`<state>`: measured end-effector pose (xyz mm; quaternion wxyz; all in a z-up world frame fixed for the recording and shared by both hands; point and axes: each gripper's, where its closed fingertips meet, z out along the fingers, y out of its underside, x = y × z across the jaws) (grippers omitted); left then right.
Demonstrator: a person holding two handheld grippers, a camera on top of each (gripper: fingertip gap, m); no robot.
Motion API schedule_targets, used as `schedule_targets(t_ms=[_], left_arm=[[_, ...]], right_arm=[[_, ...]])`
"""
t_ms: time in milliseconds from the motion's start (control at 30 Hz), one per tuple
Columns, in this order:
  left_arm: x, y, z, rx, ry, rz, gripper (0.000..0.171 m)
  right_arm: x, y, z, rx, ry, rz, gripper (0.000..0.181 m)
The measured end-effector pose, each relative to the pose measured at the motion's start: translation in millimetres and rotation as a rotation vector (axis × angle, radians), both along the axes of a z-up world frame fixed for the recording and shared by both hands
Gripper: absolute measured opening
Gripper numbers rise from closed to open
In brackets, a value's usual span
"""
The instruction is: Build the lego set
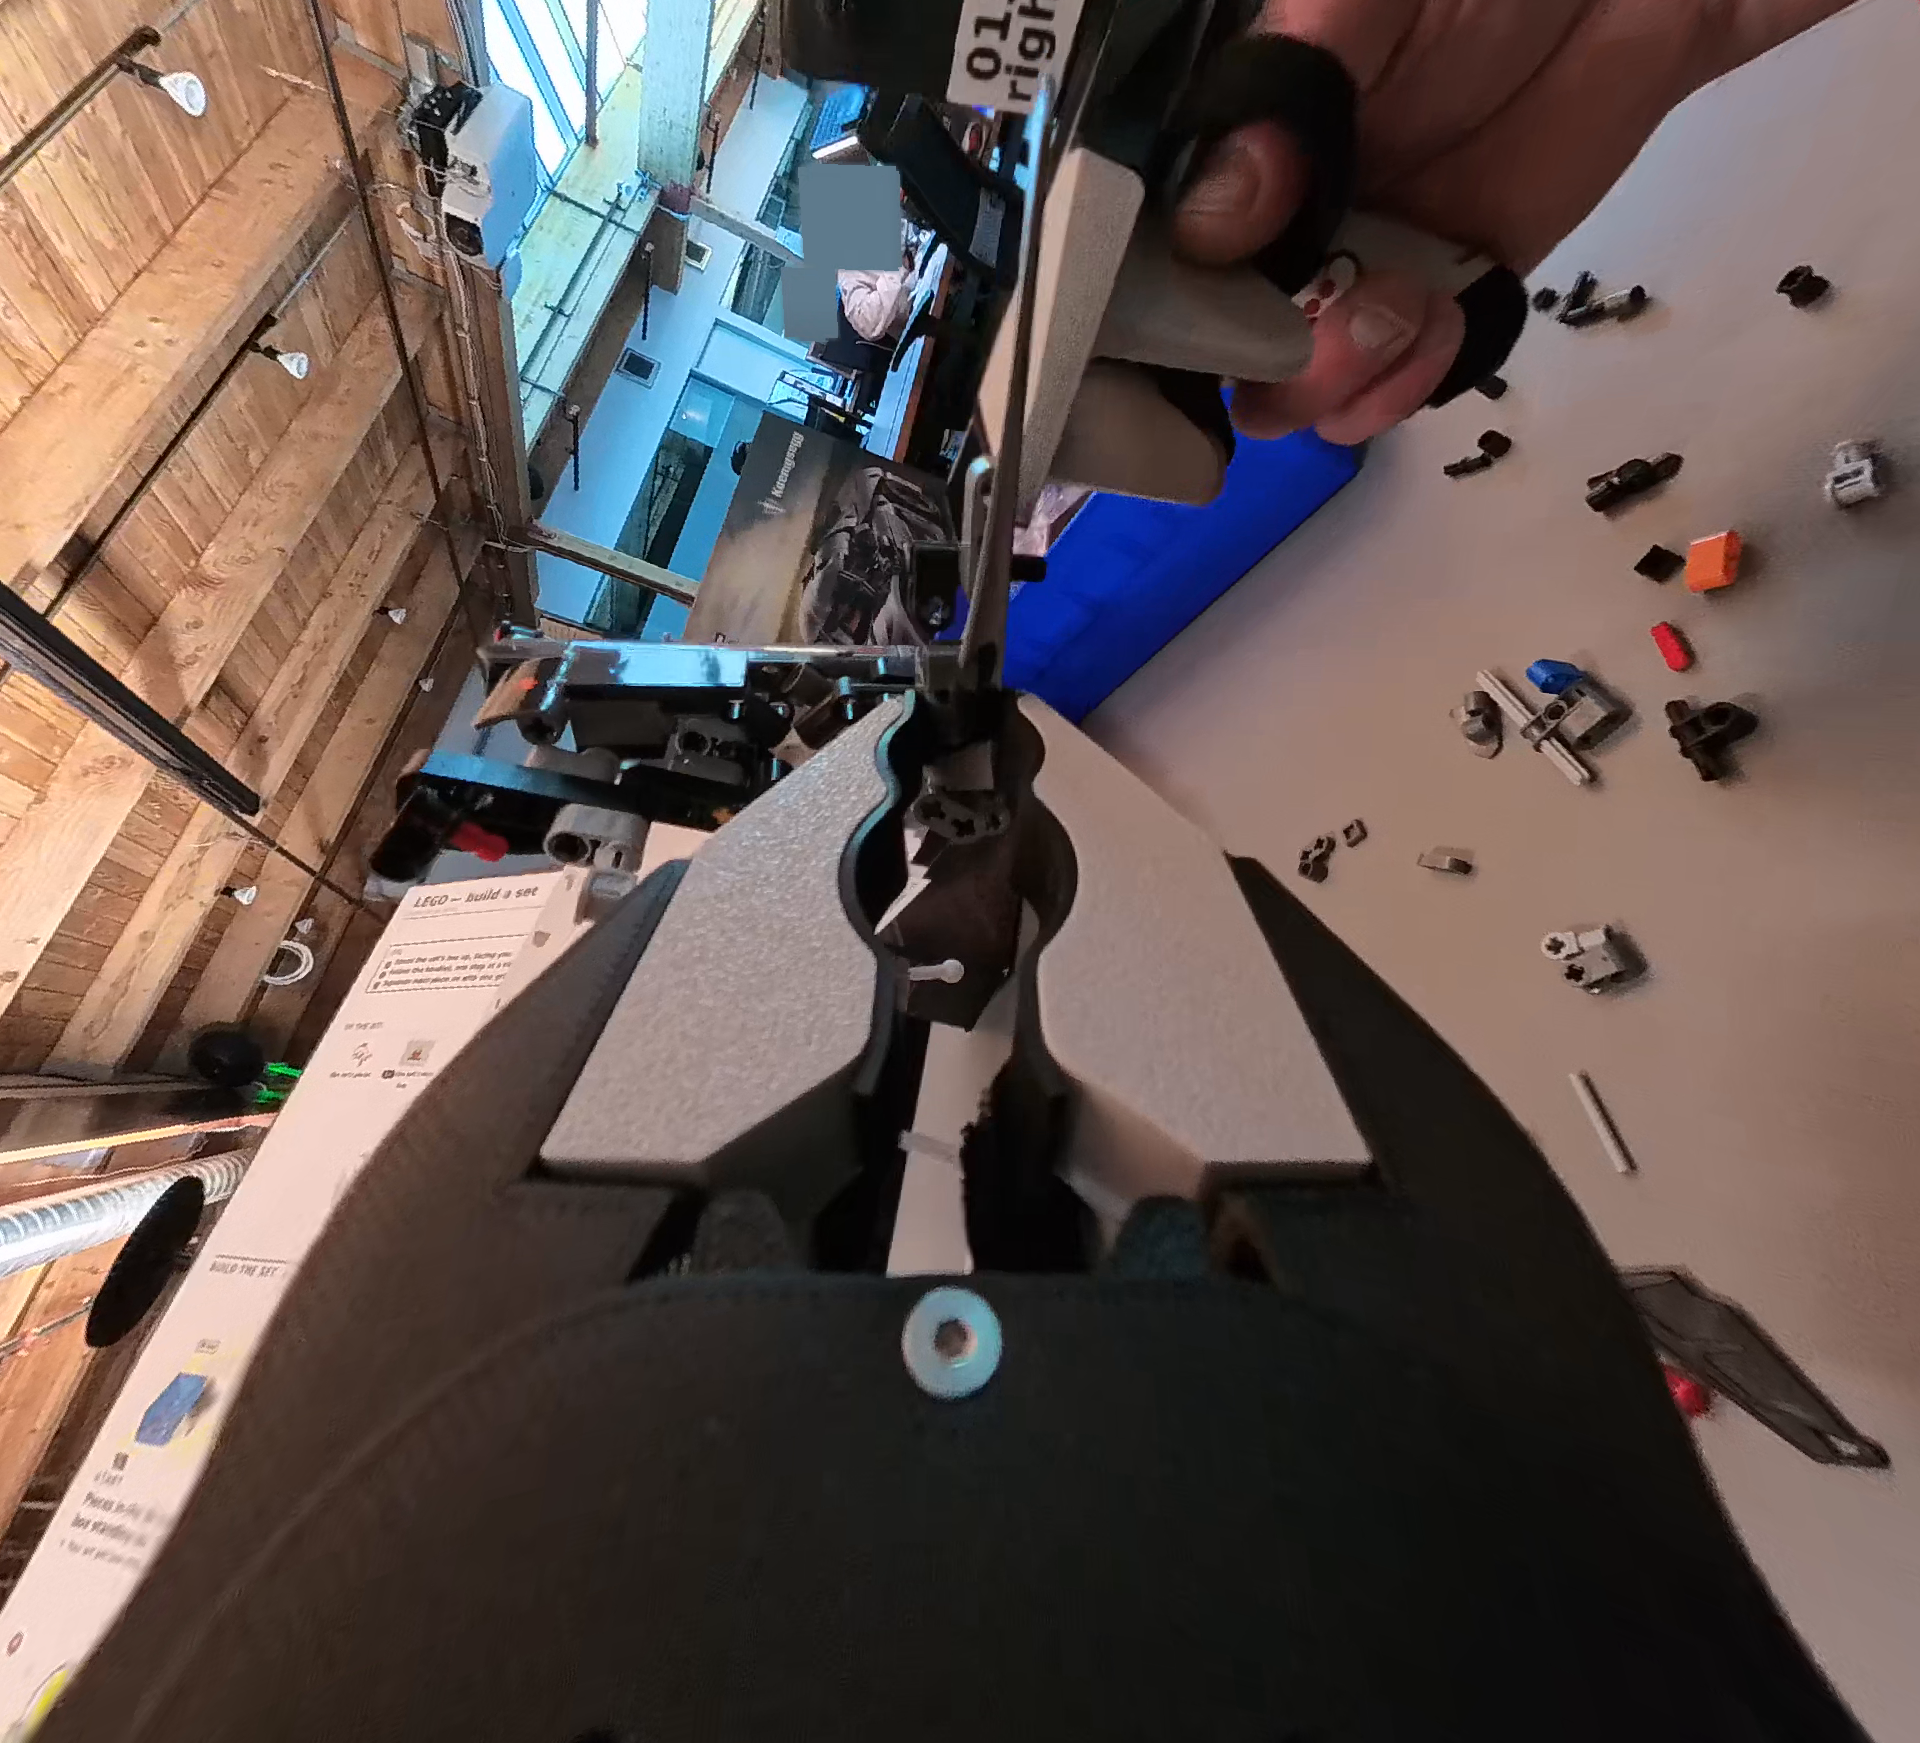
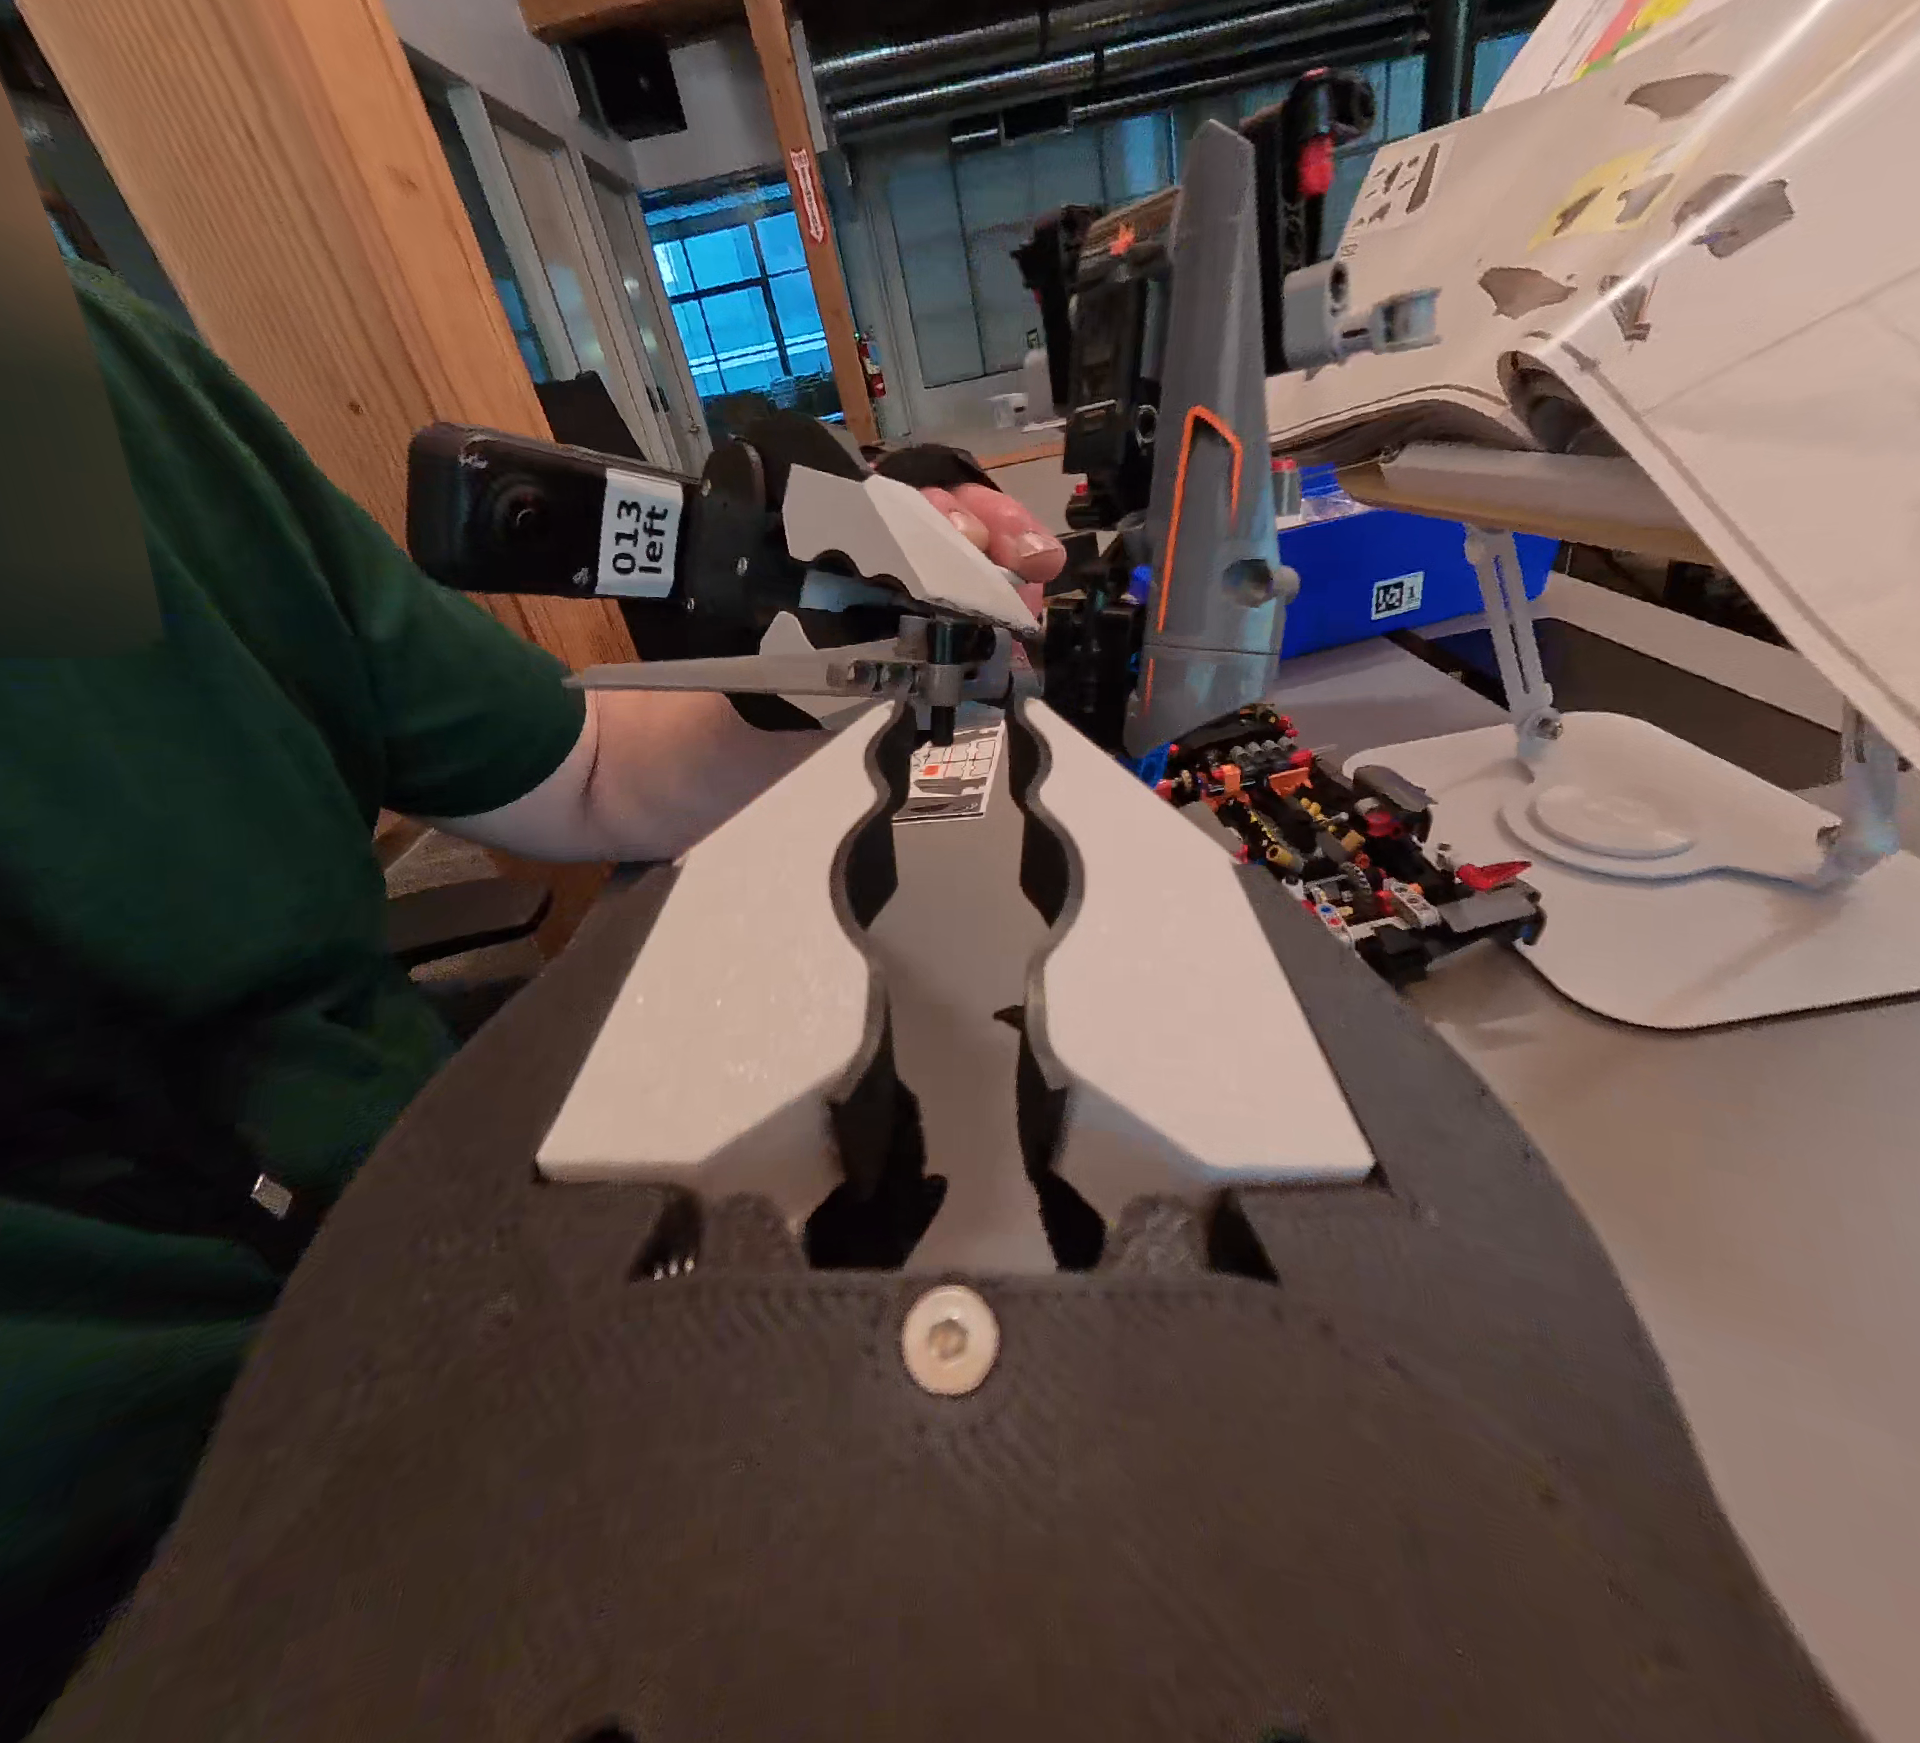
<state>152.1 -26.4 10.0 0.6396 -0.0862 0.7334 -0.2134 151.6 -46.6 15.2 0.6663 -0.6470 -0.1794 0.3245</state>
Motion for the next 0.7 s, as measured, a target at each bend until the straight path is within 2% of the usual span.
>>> schedule_targets(t_ms=[200,700], left_arm=[[-0.9,-2.7,1.7,-0.004,-0.004,-0.008,0.011],[-0.8,-4.3,3.6,-0.052,-0.002,-0.018,0.011]], right_arm=[[-6.3,-0.4,-3.2,-0.005,-0.031,0.019,0.003],[-6.4,0.8,-0.5,0.035,-0.064,-0.015,0.002]])
